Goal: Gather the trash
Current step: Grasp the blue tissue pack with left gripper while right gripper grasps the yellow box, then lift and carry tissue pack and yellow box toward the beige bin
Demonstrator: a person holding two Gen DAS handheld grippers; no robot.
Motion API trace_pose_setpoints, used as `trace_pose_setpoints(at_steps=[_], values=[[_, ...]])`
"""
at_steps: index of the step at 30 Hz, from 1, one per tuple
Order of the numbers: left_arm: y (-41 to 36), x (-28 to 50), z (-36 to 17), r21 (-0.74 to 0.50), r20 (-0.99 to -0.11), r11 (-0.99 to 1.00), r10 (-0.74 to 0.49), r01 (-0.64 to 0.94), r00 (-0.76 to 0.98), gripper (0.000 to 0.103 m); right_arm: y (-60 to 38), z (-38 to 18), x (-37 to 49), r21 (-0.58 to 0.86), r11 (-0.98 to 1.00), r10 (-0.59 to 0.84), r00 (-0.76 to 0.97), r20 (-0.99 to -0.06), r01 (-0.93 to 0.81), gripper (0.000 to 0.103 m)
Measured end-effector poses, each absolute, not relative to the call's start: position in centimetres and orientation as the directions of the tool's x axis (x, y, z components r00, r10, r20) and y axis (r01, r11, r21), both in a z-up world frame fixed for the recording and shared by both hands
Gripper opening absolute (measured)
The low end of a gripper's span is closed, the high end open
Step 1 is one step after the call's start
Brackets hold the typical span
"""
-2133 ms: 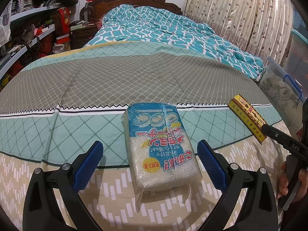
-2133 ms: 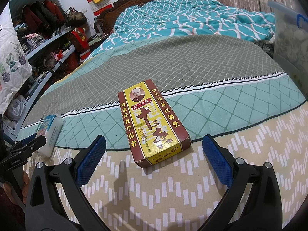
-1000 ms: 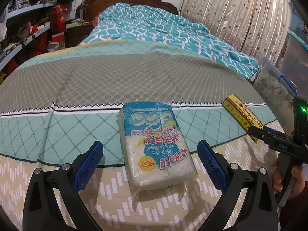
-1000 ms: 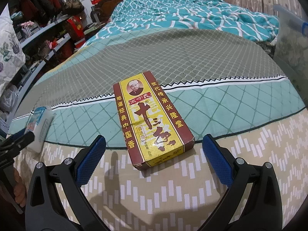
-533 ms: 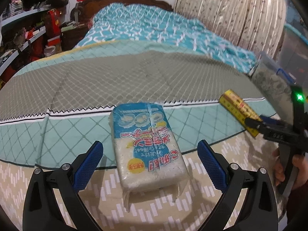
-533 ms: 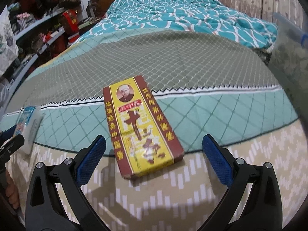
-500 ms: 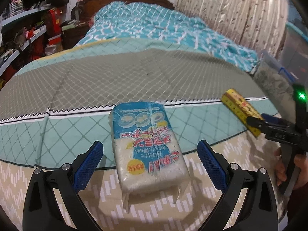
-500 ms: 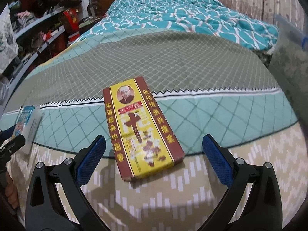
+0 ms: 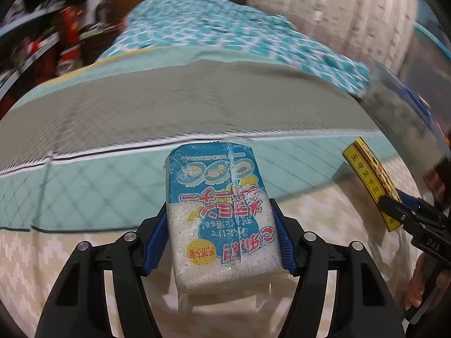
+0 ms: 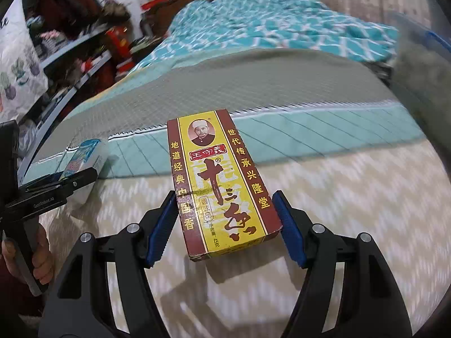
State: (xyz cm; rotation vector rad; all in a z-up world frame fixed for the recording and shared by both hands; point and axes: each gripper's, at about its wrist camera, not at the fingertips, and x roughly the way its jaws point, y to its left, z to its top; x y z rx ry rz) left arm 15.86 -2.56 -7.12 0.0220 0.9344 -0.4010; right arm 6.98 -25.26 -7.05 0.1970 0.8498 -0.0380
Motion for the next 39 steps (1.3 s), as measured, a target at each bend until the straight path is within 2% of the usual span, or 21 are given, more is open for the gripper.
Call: trace_pose_setpoints(at_steps=[6, 11, 13, 14, 15, 20, 29, 31, 32, 33, 34, 37, 39], values=[[-9.5, 11.2, -6.9, -0.166, -0.770, 0.821, -0.454, 0.546, 0.448, 0.062, -28.6, -7.3, 1.4, 0.100, 0.962, -0.093, 0.652, -0.752, 0.253, 0.069], [-14.6, 8.4, -7.6, -0.131, -0.773, 0.746, -0.489, 0.652, 0.405, 0.065, -29.7, -7.7, -1.5, 0.053, 0.952, -0.163, 0.649, -0.743, 0.300, 0.070], [-15.7, 8.1, -8.2, -0.115, -0.786, 0.738, -0.477, 0.665, 0.393, 0.068, -29.8, -8.0, -2.1, 0.045, 0.953, -0.169, 0.650, -0.740, 0.299, 0.080], [-16.1, 8.0, -8.6, -0.103, -0.797, 0.739, -0.462, 0.666, 0.389, 0.074, -29.8, -8.1, -2.3, 0.042, 0.955, -0.170, 0.656, -0.736, 0.294, 0.086], [-16.3, 8.0, -8.7, -0.098, -0.801, 0.740, -0.455, 0.666, 0.388, 0.081, -29.7, -8.2, -2.5, 0.039, 0.957, -0.168, 0.659, -0.733, 0.287, 0.087], [-15.2, 8.4, -8.4, -0.121, -0.793, 0.754, -0.465, 0.646, 0.393, 0.094, -29.0, -8.2, -3.4, 0.032, 0.970, -0.148, 0.686, -0.713, 0.242, 0.092], [-15.3, 8.0, -7.9, -0.116, -0.803, 0.759, -0.451, 0.641, 0.389, 0.094, -30.5, -7.7, -2.1, 0.024, 0.976, -0.129, 0.666, -0.734, 0.216, 0.094], [-15.7, 8.0, -8.1, -0.108, -0.808, 0.760, -0.442, 0.641, 0.388, 0.092, -30.9, -8.1, -1.5, 0.021, 0.978, -0.123, 0.654, -0.746, 0.207, 0.094], [-16.0, 8.1, -8.4, -0.103, -0.815, 0.760, -0.435, 0.642, 0.384, 0.083, -31.0, -8.5, -1.3, 0.027, 0.980, -0.110, 0.643, -0.758, 0.199, 0.091], [-16.4, 8.2, -8.5, -0.087, -0.820, 0.758, -0.423, 0.646, 0.385, 0.071, -31.2, -8.8, -1.1, 0.032, 0.981, -0.097, 0.632, -0.769, 0.190, 0.068], [-17.0, 8.0, -8.4, -0.051, -0.818, 0.753, -0.408, 0.656, 0.404, 0.059, -31.3, -8.8, -1.2, 0.021, 0.982, -0.105, 0.639, -0.762, 0.187, 0.065], [-18.7, 8.2, -8.1, -0.080, -0.828, 0.711, -0.438, 0.699, 0.351, 0.057, -32.7, -8.5, -2.1, 0.117, 0.976, -0.040, 0.674, -0.737, 0.186, 0.064], [-20.4, 8.2, -7.5, -0.084, -0.825, 0.688, -0.453, 0.720, 0.336, 0.057, -34.3, -7.9, -2.9, 0.157, 0.963, -0.047, 0.706, -0.707, 0.221, 0.064]])
